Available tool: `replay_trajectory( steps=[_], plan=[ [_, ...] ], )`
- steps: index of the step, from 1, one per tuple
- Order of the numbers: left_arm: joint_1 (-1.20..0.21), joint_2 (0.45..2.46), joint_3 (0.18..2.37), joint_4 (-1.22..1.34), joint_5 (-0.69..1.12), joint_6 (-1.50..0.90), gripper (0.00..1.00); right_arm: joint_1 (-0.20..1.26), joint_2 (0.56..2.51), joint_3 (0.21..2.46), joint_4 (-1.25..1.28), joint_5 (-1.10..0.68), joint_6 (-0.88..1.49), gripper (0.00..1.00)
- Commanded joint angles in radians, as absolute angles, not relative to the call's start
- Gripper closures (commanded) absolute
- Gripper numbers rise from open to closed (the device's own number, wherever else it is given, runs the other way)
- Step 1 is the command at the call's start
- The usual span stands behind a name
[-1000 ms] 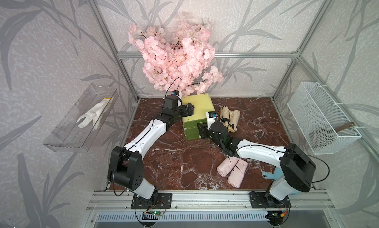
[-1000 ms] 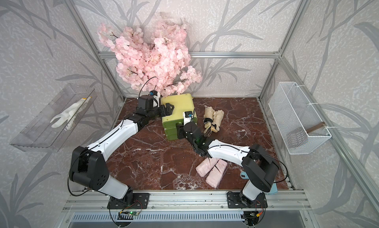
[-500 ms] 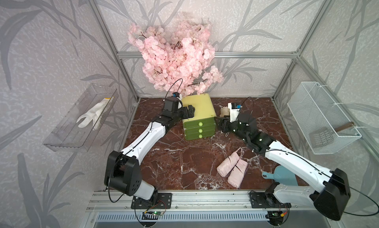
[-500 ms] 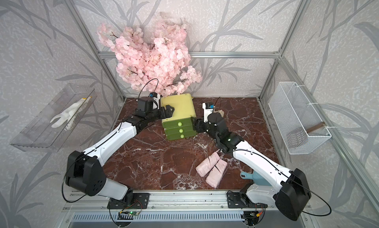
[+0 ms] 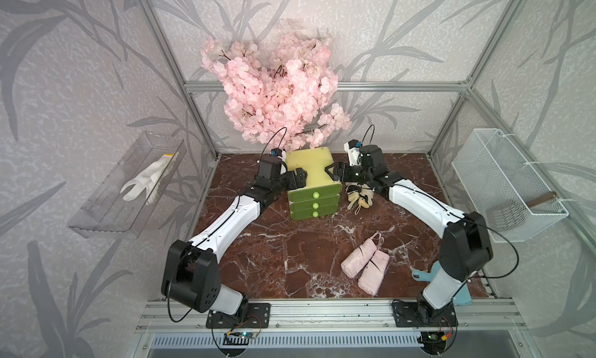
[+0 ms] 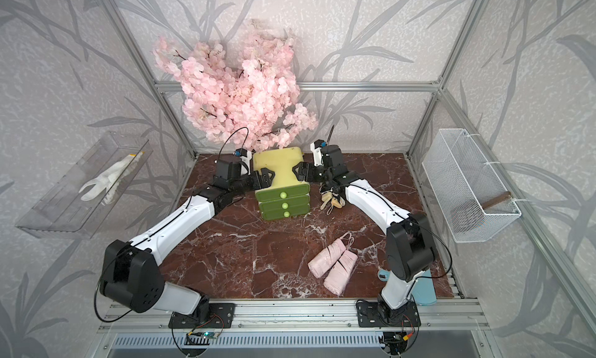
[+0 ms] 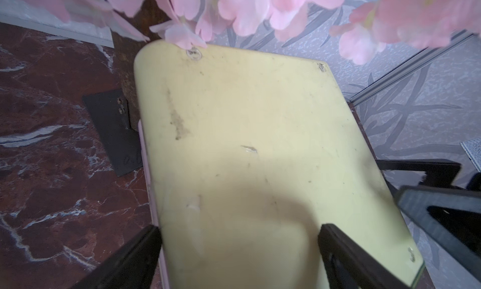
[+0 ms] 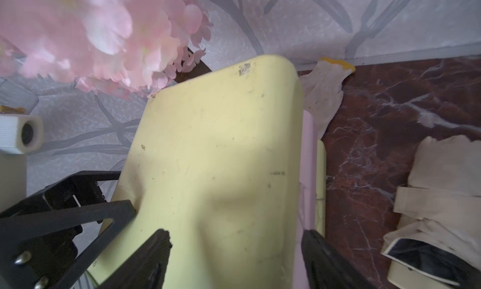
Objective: Place the umbrella in the drawer by color
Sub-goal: Adjust the storage box at the center of the board.
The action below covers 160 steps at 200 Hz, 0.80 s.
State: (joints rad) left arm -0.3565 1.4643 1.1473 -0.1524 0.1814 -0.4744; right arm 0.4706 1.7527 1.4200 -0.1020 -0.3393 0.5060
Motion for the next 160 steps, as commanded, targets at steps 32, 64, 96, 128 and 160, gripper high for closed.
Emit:
replay_trajectory(
  steps=[32, 64, 96, 128, 160],
  plan=[
    [-0.448, 1.426, 1.134, -0.121, 0.206, -0.513, 0.02, 0.472, 1.822, 1.448, -0.089, -0.438, 0.548, 0.17],
    [-0.494, 1.393, 1.12, -0.119, 0.177, -0.529, 0.02, 0.487, 1.786, 1.404, -0.098, -0.443, 0.554, 0.17],
    [-0.51, 1.363, 1.117, -0.148, 0.152, -0.525, 0.02, 0.511, 1.714, 1.333, -0.107, -0.396, 0.558, 0.17],
    [-0.525, 1.315, 1.084, -0.15, 0.138, -0.54, 0.01, 0.552, 1.643, 1.26, -0.087, -0.389, 0.583, 0.17],
    [-0.533, 1.29, 1.059, -0.176, 0.112, -0.537, 0.01, 0.585, 1.59, 1.217, -0.07, -0.367, 0.603, 0.17]
  ],
)
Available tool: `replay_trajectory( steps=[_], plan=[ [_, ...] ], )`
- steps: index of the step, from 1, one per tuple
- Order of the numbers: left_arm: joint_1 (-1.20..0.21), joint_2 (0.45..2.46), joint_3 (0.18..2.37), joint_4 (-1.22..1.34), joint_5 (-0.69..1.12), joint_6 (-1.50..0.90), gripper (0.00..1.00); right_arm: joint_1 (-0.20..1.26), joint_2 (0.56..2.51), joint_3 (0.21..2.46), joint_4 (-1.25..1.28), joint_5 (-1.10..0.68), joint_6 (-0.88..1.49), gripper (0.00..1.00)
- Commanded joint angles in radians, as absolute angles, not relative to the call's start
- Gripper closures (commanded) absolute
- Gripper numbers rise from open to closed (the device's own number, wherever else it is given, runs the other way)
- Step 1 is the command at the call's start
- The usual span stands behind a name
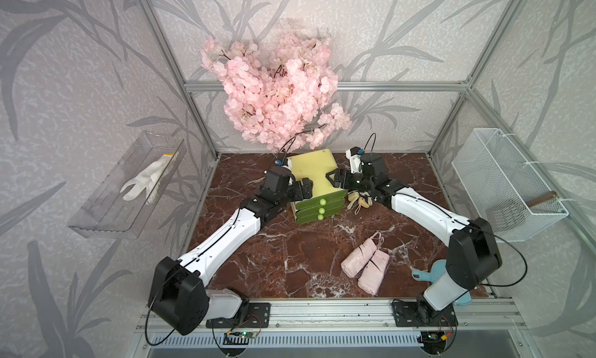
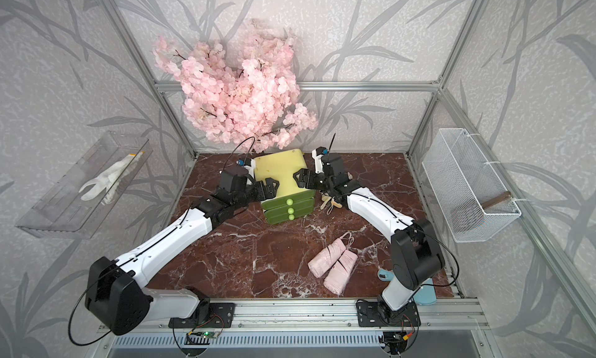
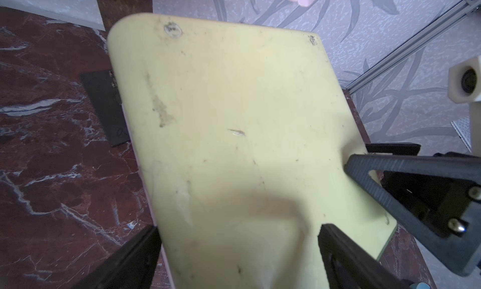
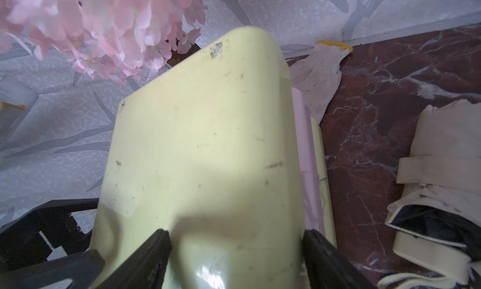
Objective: Place the umbrella in the drawer by color
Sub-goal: Adjust the storage box at the center of the board.
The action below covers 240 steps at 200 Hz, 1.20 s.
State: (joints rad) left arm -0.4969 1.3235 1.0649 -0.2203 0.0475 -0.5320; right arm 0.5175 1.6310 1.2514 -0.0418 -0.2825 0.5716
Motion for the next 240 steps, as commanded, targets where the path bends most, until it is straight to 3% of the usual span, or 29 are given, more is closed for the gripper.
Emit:
replay_trajectory(
  steps=[1, 77, 127, 169, 240],
  plan=[
    [-0.532, 1.289, 1.059, -0.176, 0.11, -0.537, 0.01, 0.585, 1.589, 1.217, -0.071, -0.367, 0.603, 0.17],
    [-0.531, 1.261, 1.047, -0.192, 0.087, -0.519, 0.01, 0.588, 1.556, 1.292, -0.216, -0.238, 0.5, 0.17],
    [-0.435, 1.308, 1.227, -0.357, 0.113, -0.421, 0.0, 0.586, 1.395, 1.305, -0.335, -0.051, 0.345, 0.16],
    [-0.298, 1.395, 1.305, -0.347, 0.233, -0.421, 0.0, 0.589, 1.218, 1.165, -0.335, 0.01, 0.343, 0.17],
    [-0.224, 1.602, 1.38, -0.217, 0.296, -0.297, 0.0, 0.706, 1.05, 0.917, -0.305, 0.003, 0.383, 0.19]
  ],
)
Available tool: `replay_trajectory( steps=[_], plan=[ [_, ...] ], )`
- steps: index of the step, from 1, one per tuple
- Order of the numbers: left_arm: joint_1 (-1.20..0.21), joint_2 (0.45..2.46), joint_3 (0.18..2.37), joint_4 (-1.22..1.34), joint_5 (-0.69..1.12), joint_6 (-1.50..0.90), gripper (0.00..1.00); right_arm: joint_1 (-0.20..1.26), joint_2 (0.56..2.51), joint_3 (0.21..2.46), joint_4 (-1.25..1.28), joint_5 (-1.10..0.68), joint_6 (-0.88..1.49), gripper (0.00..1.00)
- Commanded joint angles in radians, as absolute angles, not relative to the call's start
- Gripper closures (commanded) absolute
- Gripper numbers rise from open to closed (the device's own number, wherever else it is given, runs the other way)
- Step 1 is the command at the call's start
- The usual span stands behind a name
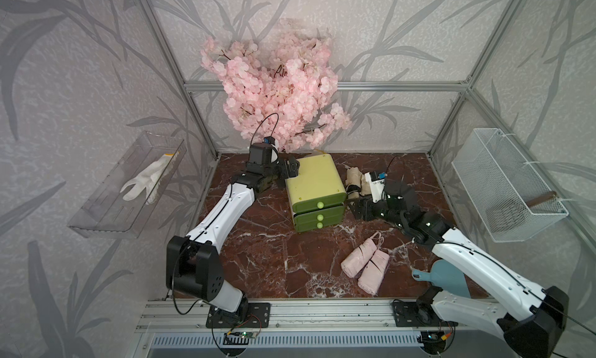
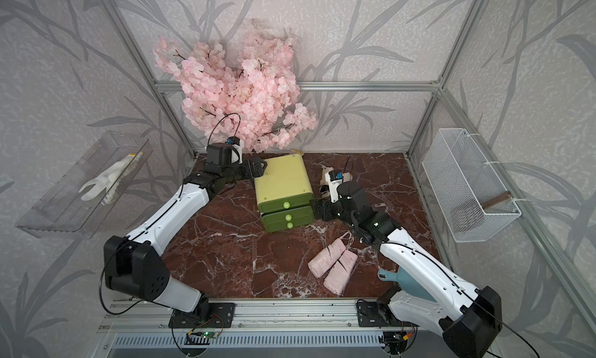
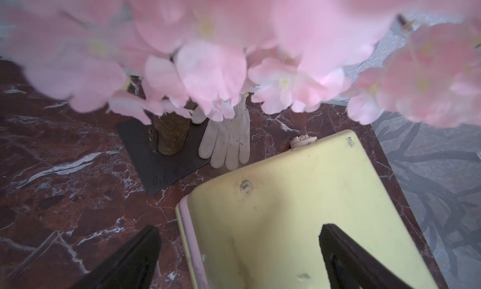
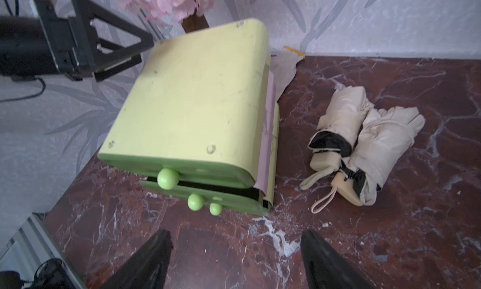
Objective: Place the umbrella in the drawer by color
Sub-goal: Adjust the storage box at the center of the board, then open the drawer in the storage box.
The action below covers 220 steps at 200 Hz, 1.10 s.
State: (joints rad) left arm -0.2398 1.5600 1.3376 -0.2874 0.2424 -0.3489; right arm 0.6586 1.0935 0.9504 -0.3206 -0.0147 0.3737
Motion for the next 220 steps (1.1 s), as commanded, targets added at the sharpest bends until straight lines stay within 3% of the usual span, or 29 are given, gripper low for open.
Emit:
replay_trajectory(
  steps=[1, 71, 149, 220],
  plan=[
    [-0.223, 1.605, 1.382, -0.217, 0.296, -0.298, 0.0, 0.711, 1.049, 0.915, -0.303, 0.005, 0.383, 0.19],
    [-0.201, 1.737, 1.411, -0.198, 0.362, -0.338, 0.0, 0.874, 1.109, 0.804, -0.062, 0.109, 0.439, 0.23],
    [-0.201, 1.718, 1.297, -0.168, 0.342, -0.334, 0.01, 0.902, 1.361, 0.667, 0.453, 0.196, 0.617, 0.3],
    [-0.206, 1.703, 1.264, -0.138, 0.378, -0.359, 0.01, 0.953, 1.528, 0.647, 0.639, 0.281, 0.671, 0.36]
  ],
)
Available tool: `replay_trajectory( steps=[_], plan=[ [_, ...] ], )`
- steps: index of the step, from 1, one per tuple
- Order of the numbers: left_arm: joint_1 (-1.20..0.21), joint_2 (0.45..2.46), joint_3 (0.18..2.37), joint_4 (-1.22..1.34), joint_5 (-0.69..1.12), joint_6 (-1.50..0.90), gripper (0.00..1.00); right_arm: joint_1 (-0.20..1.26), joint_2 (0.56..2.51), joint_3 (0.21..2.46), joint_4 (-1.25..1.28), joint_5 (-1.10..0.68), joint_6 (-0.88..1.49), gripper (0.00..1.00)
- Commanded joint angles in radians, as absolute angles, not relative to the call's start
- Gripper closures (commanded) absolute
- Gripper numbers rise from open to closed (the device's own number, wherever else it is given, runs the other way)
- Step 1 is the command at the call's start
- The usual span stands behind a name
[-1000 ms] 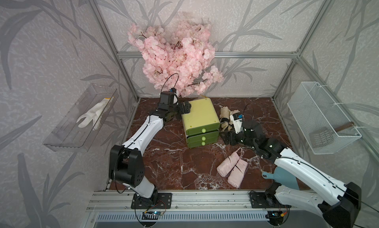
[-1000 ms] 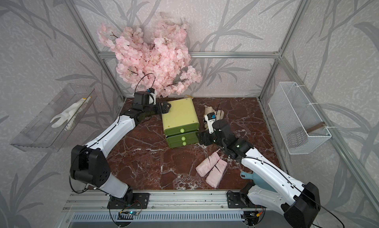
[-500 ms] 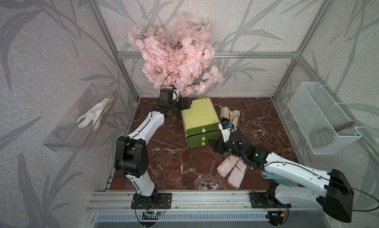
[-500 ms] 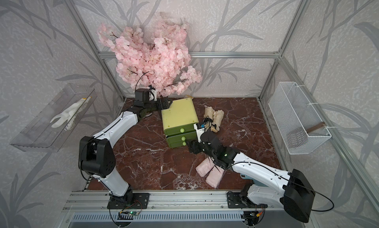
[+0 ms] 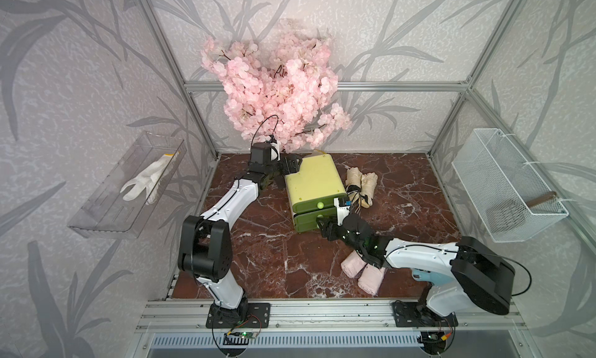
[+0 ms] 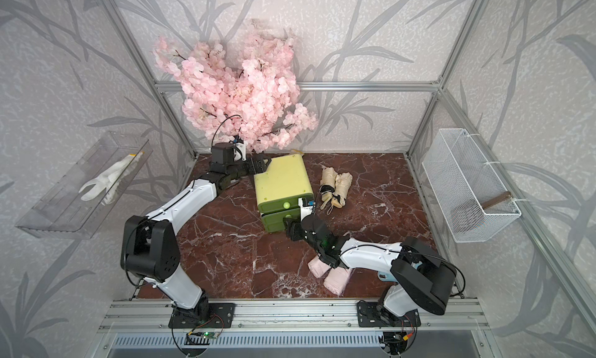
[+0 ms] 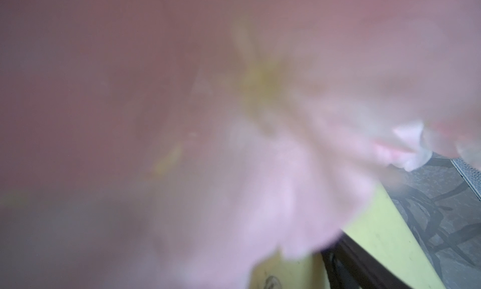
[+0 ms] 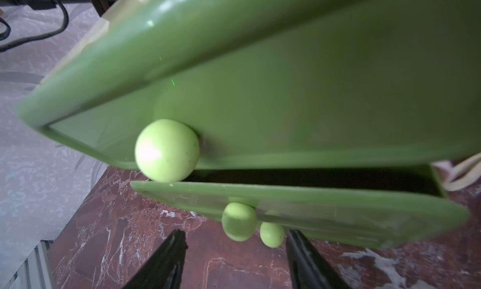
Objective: Place the umbrella in the drawer by color
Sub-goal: Open the drawer in the storage box.
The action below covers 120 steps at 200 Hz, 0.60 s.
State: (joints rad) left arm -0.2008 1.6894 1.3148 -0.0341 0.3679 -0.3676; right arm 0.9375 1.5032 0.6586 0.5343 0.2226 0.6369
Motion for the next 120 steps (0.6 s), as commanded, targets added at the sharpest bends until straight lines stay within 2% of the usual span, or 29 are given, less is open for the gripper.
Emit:
replay_trajectory(
  steps=[1, 40, 71, 120],
  plan=[
    [-0.206, 1.703, 1.263, -0.138, 0.379, -0.359, 0.02, 0.953, 1.529, 0.647, 0.641, 0.283, 0.671, 0.37],
    [-0.209, 1.701, 1.244, -0.128, 0.386, -0.364, 0.02, 0.972, 1.579, 0.626, 0.721, 0.359, 0.702, 0.4],
    [-0.209, 1.7, 1.239, -0.125, 0.394, -0.366, 0.02, 0.971, 1.609, 0.619, 0.774, 0.387, 0.747, 0.47],
    [-0.21, 1.703, 1.234, -0.118, 0.402, -0.365, 0.02, 0.974, 1.648, 0.627, 0.804, 0.388, 0.794, 0.49]
  ],
)
